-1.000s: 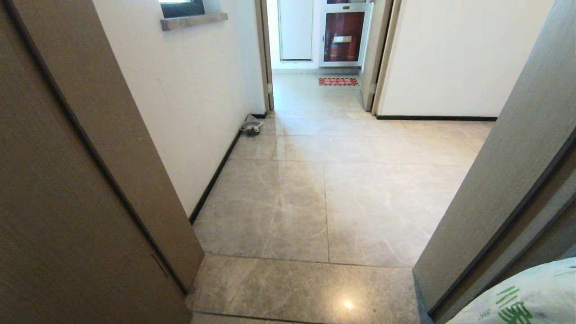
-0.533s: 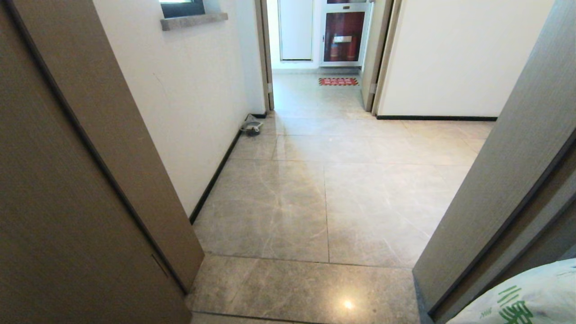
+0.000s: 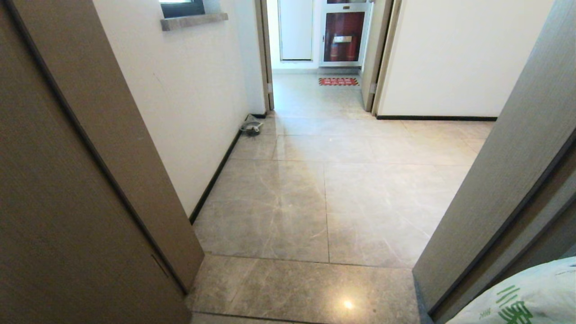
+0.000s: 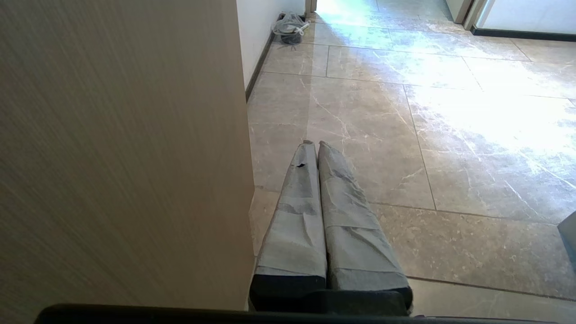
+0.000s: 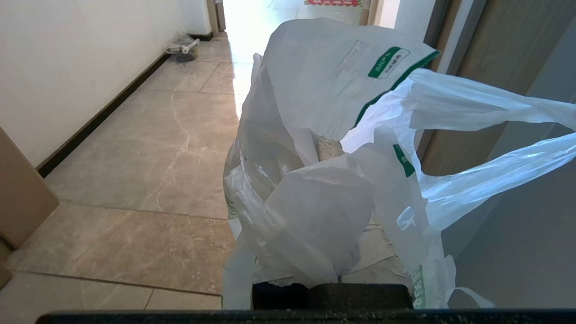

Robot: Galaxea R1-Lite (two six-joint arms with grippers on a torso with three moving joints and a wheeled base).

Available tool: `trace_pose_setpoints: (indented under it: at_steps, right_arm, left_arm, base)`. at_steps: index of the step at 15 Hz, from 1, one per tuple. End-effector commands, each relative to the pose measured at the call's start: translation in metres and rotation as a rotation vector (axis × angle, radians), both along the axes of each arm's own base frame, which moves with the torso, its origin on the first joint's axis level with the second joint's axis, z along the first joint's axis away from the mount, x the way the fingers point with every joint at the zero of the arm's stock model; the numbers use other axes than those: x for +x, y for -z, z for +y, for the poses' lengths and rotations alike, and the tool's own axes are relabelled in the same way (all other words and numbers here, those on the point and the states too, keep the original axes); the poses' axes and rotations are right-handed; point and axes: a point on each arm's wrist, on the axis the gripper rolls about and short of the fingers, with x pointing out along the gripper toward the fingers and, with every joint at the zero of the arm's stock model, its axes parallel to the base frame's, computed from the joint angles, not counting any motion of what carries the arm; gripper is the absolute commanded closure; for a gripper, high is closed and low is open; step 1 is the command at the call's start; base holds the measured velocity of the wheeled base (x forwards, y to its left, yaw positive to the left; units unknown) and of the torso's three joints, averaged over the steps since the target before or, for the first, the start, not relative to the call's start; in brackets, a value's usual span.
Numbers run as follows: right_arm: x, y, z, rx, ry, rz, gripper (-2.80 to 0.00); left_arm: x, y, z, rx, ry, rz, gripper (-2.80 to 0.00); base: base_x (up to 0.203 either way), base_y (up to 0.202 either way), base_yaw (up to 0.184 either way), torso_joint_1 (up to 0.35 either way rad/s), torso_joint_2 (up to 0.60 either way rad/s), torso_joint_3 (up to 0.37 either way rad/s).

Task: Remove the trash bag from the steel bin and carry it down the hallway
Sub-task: Put the trash bag at the door

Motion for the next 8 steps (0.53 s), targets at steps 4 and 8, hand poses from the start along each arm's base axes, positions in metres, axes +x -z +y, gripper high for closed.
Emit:
trace_pose_setpoints:
  at_steps: [4, 8]
  right_arm:
    - [0.0033, 0.011, 0.0, -0.001, 0.0, 0.04, 0.0]
    - [0.0033, 0.011, 0.0, -0.001, 0.0, 0.04, 0.0]
  left_arm:
    - [0.0, 0.0, 0.0, -0.001, 0.0, 0.0, 0.0]
    - [0.0001, 0.0003, 0.0, -0.001, 0.0, 0.001, 0.0]
  base:
    - [0.0, 0.0, 0.0, 0.0, 0.0, 0.0]
    - [0.0, 0.0, 0.0, 0.0, 0.0, 0.0]
